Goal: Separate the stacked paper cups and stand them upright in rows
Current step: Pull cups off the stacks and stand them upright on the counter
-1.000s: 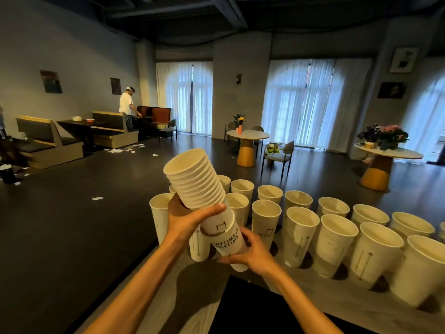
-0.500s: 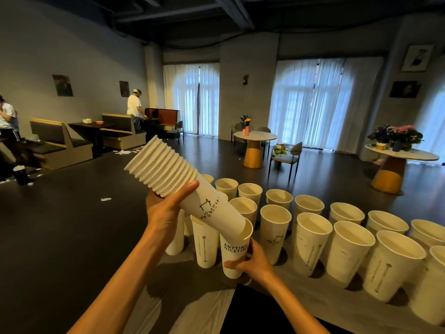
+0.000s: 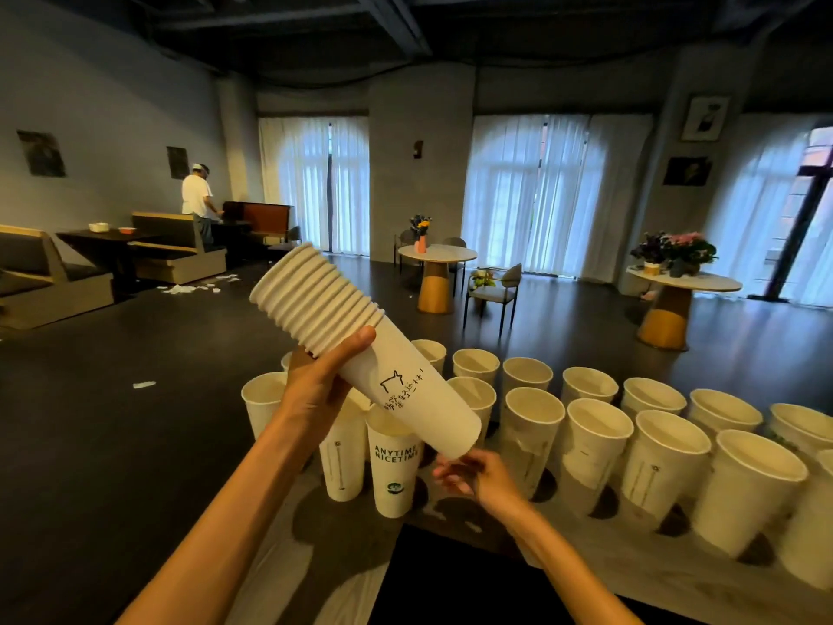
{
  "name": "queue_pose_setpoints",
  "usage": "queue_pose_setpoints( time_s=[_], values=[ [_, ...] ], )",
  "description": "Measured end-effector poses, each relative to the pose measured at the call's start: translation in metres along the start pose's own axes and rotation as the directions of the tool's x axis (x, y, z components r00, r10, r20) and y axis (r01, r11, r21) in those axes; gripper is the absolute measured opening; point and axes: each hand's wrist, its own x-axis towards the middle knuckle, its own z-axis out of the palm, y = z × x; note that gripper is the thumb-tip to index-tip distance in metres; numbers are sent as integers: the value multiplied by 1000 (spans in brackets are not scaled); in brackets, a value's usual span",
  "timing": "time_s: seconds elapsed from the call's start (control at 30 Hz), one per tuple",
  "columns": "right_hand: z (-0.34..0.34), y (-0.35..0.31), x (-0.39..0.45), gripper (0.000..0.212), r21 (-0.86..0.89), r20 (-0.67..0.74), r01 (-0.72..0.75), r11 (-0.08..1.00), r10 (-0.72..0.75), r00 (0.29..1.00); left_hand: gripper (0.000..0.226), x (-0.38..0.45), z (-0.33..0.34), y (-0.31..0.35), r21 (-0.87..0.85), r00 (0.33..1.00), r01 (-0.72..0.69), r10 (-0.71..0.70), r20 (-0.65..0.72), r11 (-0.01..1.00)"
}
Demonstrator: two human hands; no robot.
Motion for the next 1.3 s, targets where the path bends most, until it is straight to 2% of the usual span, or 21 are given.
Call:
queue_pose_setpoints(
  time_s=[0.07,0.1,0.13,0.2,0.3,0.4,0.53,0.63,0.7,0.83,0.97,1.17,1.3],
  values=[
    [-18,-18,-17,34,286,92,-126,950,104,990,89,-5,19,-13,44,995,62,-66,78,997],
    [-23,-26,-25,48,393,190,-187,900,120,974,83,-7,29,-19,68,990,89,-96,106,994],
    [-31,-34,-34,63,442,294,-204,874,74,953,76,-10,39,-26,82,984,108,-118,136,991],
    [-41,-40,-49,86,444,394,-134,886,-59,917,72,-13,56,-39,98,975,113,-129,178,989],
    [-47,-39,-59,102,364,342,-43,930,-90,935,73,-15,71,-50,84,981,128,-139,137,988],
    [-49,-33,-56,104,188,244,24,982,-70,967,75,-17,77,-56,178,989,89,-108,100,980],
    [-50,-26,-51,87,-23,108,114,993,-110,988,89,-21,82,-59,244,998,49,-56,19,969],
    [-47,-18,-49,79,-253,52,136,958,-127,991,77,-17,79,-52,186,999,53,-53,-7,981],
    [-45,-5,-47,80,-259,-3,109,960,-114,994,74,-12,75,-44,148,999,45,-42,-25,988],
    [-36,17,-33,99,-159,-94,44,986,-59,994,71,3,64,-28,14,995,35,-33,-95,999],
    [-26,26,-21,100,-137,-85,-18,990,7,996,87,12,49,-16,-33,992,-18,13,-127,999],
    [-22,30,-8,102,-167,-78,-54,985,41,996,76,15,32,-13,-65,993,-28,20,-115,998],
    [-17,28,-3,104,-195,-100,-81,977,62,993,88,15,32,-15,-87,998,6,-12,-65,996]
  ],
)
